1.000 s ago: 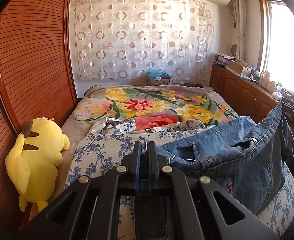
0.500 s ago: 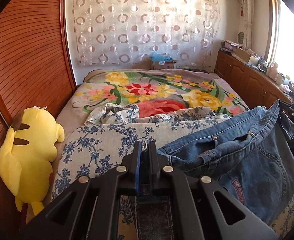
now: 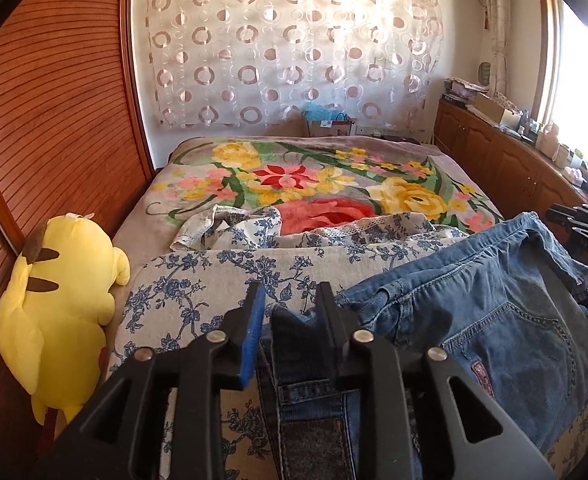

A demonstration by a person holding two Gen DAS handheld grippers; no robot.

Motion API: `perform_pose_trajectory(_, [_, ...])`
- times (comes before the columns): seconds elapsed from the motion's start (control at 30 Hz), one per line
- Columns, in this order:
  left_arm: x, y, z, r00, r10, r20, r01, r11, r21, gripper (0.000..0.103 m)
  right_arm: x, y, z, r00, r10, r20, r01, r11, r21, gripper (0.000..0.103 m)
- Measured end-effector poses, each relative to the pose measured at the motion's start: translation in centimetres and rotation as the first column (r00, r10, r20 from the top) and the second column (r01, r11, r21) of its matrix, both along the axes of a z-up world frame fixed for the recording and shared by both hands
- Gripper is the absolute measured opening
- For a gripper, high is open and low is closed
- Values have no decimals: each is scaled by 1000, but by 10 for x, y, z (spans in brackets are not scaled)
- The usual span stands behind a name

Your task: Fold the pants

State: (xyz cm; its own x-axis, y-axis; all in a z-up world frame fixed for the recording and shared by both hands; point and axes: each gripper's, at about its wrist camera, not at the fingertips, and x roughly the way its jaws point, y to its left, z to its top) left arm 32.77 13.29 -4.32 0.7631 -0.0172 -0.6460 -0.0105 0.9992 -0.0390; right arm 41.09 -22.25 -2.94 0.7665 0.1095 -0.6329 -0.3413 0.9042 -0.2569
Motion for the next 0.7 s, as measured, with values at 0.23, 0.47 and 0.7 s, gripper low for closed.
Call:
perform_pose_trajectory(0.23, [-11, -15, 6, 998, -45, 33, 45, 999, -1, 65, -35, -14, 13, 1000, 14, -23, -12, 995, 94, 27])
perform_pose_trajectory(0.47, [-19, -48, 5, 991, -126, 49, 127, 992, -8, 79, -65, -23, 12, 998, 21, -57, -14, 991, 134, 43])
perform_pose_trajectory(0.7, [-22, -76, -3, 986, -149, 72, 147, 988, 41, 79, -77, -18, -2, 994, 38, -105, -24, 990, 138, 48])
